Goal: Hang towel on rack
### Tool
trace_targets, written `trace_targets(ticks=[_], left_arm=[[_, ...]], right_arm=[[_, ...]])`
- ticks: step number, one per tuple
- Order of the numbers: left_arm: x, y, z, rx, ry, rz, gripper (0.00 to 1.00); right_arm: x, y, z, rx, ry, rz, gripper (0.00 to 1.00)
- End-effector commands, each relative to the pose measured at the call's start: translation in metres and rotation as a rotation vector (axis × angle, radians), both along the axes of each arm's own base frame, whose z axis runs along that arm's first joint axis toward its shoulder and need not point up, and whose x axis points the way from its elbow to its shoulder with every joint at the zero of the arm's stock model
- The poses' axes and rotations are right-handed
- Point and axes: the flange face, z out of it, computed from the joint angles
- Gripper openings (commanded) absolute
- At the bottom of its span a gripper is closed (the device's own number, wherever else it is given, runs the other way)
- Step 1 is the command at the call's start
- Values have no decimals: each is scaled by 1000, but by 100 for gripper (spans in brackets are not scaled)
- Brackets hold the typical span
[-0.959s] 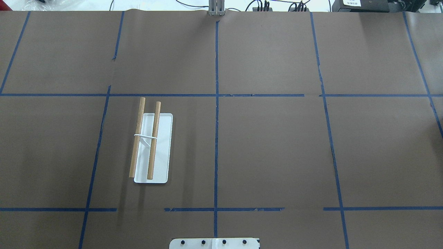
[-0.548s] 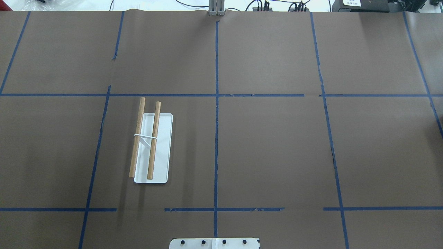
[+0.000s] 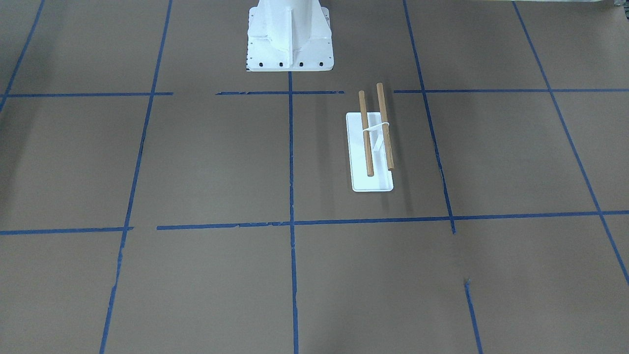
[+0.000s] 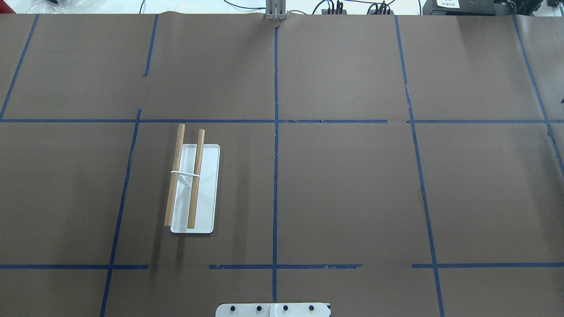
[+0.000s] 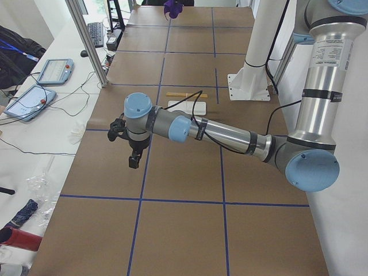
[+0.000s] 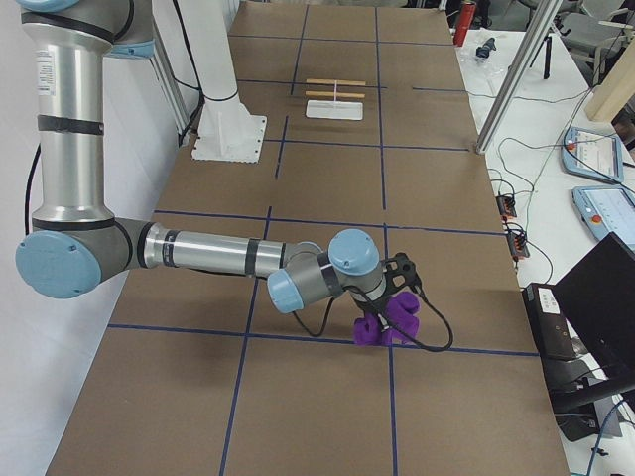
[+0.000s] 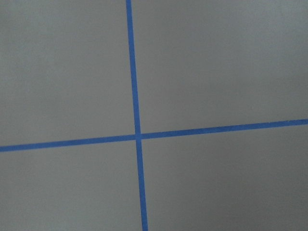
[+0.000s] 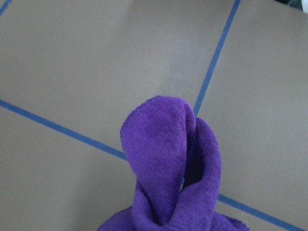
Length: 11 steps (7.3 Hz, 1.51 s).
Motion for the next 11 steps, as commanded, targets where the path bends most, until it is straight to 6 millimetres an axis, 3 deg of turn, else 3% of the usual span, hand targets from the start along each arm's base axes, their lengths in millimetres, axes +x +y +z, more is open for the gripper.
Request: trace_targets(ticks=[1,3,5,6,7,9,11], left_arm=[[37,-5,-24,49,63,-47,100],[59,-7,-49,57,125,-147,100],[123,-19,-94,-21,261,-267,100],[158,-29,-139,-82,341,-292,100],[182,-35,-176,-115,398,-298,100],[247,-33,-252,-211,511,-285,99],[261,-20,-292,-240,575,-279,97]], right_arm=[[-25,-60,-98,-12,-133,64,0],[-106,-78,-183,-100,-257,105,0],[-194,-76,-282,-215,-396,173,0],[-244,-60,-325,-203,-428,196,0],[-299,-38,-355,-143,-430,200,0],[-391,25,-398,-33,-441,203,0],[-484,96,-424,73,-428,195,0]])
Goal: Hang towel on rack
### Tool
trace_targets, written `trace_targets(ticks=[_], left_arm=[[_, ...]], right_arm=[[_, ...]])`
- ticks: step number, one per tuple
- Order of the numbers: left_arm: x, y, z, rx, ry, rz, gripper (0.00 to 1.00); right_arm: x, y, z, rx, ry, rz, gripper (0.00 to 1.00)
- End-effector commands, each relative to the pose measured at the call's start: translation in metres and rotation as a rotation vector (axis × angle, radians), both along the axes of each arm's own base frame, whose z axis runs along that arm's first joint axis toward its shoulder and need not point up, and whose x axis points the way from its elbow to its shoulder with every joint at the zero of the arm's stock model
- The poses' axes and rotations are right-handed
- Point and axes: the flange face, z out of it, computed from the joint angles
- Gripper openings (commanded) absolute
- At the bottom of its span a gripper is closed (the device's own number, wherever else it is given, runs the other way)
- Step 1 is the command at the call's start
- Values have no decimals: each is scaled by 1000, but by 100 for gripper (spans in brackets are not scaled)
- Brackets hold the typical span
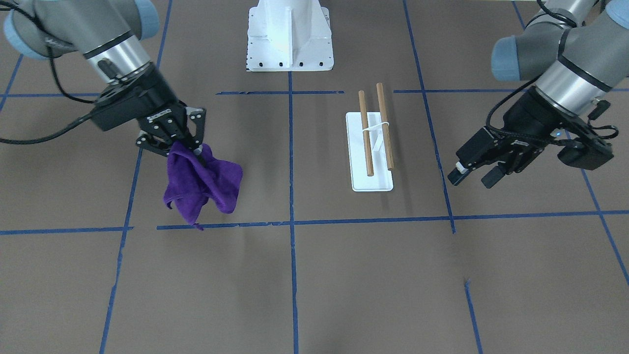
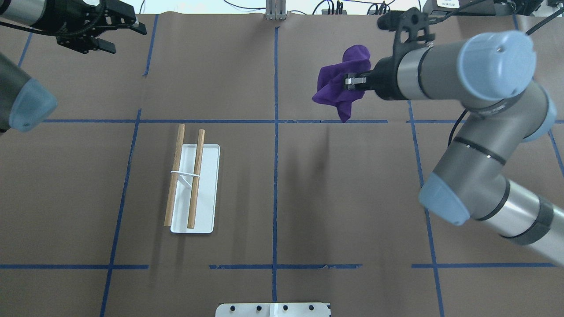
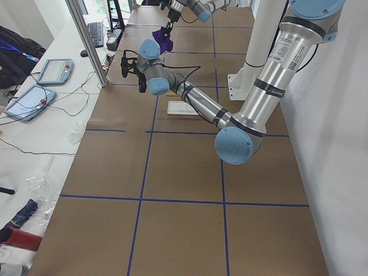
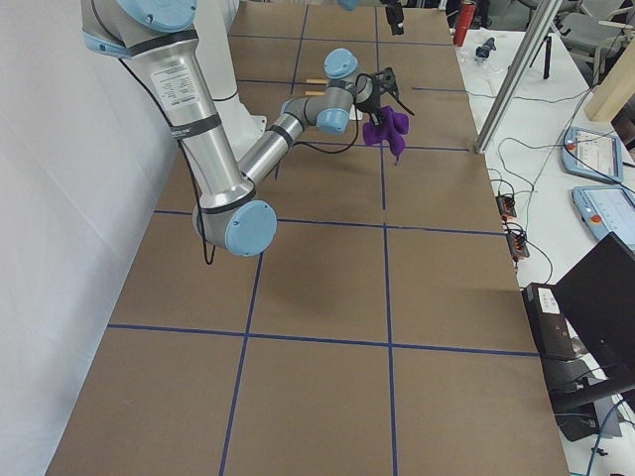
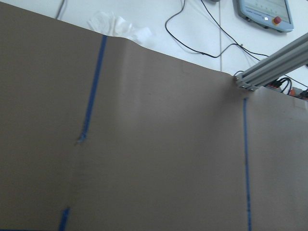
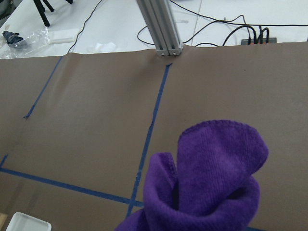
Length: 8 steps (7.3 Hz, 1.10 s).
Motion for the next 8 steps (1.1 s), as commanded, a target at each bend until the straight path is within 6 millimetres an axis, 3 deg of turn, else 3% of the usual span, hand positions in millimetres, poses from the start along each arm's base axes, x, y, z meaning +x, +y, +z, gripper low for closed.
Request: trace_targets(ticks=[1,2,3,7,8], left_arm=[[50,32,-43,-10,68,62,96],[93,48,-73,-14,99,54,96],[132,64,-96,-5,118,75,94],[160,81,-121,30,139,109,88],[167,76,-126,32,137,113,88]], right_arm=[[-74,60,-35,84,57,16,0],[-87,64,-63,127,138,11,0],[-99,76,-69,152,175,16,0],[-109,83,-65,300,325,-65,0],[-111,87,-67,307,326,-74,0]])
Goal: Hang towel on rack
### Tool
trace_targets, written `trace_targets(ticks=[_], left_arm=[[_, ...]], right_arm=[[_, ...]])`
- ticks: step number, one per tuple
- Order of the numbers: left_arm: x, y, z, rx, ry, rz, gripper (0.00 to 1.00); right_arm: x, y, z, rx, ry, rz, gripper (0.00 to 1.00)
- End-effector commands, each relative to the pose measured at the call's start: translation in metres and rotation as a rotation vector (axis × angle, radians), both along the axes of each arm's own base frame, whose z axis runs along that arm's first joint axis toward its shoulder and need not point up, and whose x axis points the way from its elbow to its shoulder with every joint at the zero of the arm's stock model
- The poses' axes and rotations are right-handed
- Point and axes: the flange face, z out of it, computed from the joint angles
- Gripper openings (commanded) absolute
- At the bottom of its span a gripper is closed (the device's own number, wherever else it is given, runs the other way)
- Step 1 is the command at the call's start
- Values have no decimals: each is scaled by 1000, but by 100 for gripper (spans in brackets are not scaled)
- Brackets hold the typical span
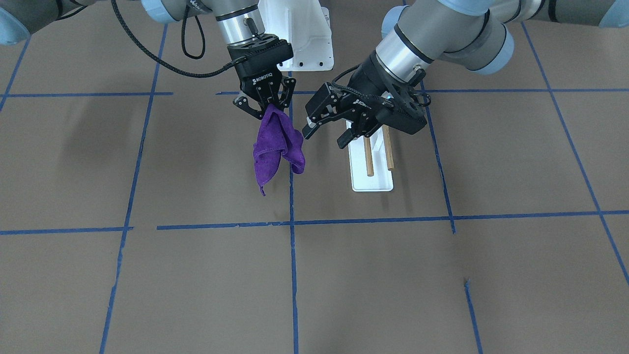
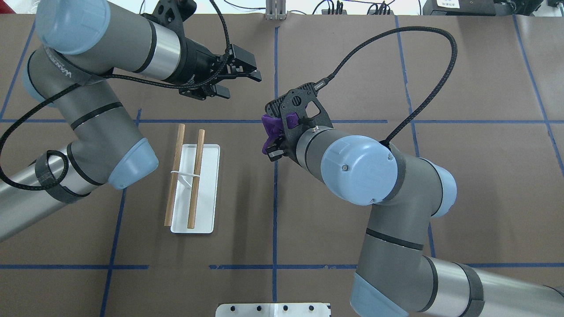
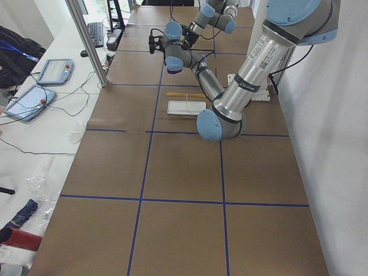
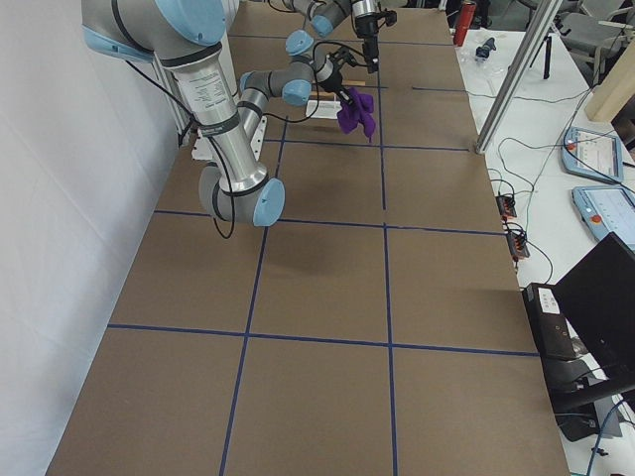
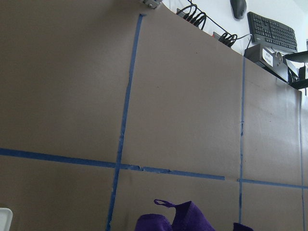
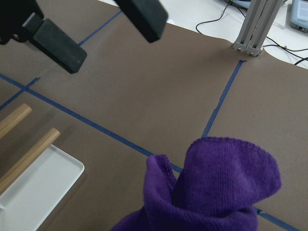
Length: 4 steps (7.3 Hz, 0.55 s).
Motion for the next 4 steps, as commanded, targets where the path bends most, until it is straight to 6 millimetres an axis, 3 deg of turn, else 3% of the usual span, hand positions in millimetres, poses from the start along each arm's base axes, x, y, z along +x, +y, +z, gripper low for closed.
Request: trace_targets(ticks=[1,4], left_arm=[[16,-1,-11,8,3,16,86],[31,9,-15,58,-3,50,82]], right_arm=[[-3,5,-3,20,13,-19,0],[-2,12,-9,27,-3,-31,0]])
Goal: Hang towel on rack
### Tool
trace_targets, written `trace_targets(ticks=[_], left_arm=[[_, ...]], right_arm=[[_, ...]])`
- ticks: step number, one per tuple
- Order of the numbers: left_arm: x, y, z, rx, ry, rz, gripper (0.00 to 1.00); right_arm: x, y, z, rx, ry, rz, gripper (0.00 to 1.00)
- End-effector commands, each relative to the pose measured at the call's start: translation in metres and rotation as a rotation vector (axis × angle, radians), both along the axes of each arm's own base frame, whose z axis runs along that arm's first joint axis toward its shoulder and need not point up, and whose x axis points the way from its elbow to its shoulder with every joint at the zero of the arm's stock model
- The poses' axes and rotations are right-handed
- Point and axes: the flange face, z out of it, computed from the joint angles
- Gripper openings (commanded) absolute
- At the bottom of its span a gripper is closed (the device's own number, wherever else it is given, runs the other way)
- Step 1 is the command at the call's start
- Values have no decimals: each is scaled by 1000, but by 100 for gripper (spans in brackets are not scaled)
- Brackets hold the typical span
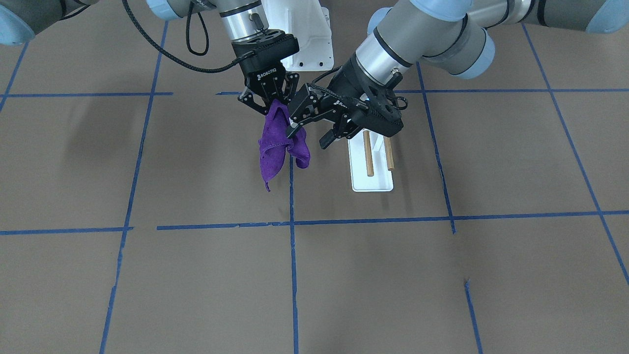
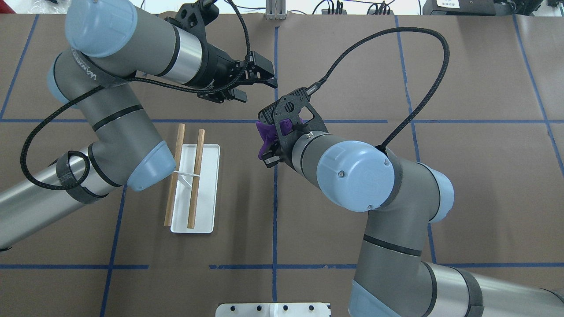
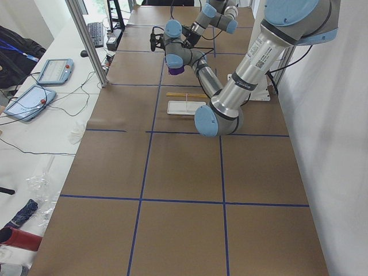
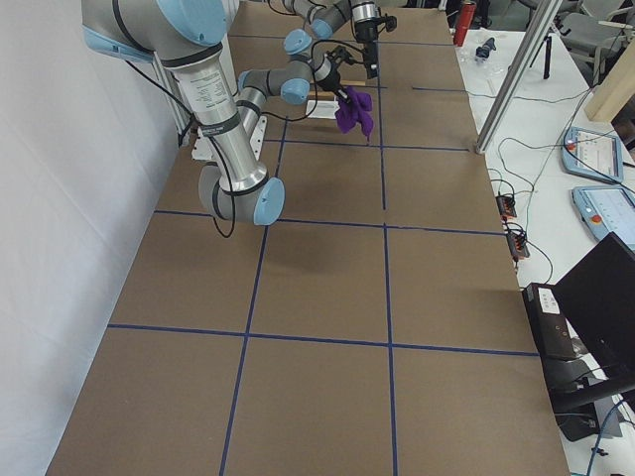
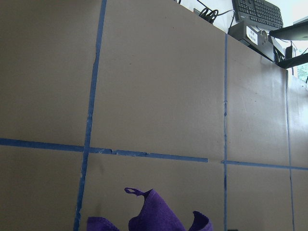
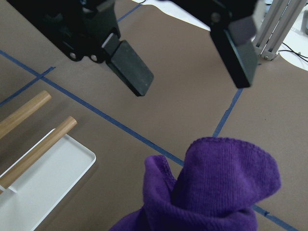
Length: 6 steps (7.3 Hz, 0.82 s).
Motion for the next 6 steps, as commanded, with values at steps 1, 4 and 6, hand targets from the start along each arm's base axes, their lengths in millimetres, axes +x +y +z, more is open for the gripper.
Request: trace_targets(ticks=[1,4,6], left_arm=[[17,8,-1,15,-8,30,82],[29,12,-1,12,-11,47,79],[40,23,-1,11,-12,68,77]], right_arm=[[0,4,-7,6,-13,-7,0],[-1,6,-9,7,-16,-9,0],[-1,6,-9,7,-16,-9,0]])
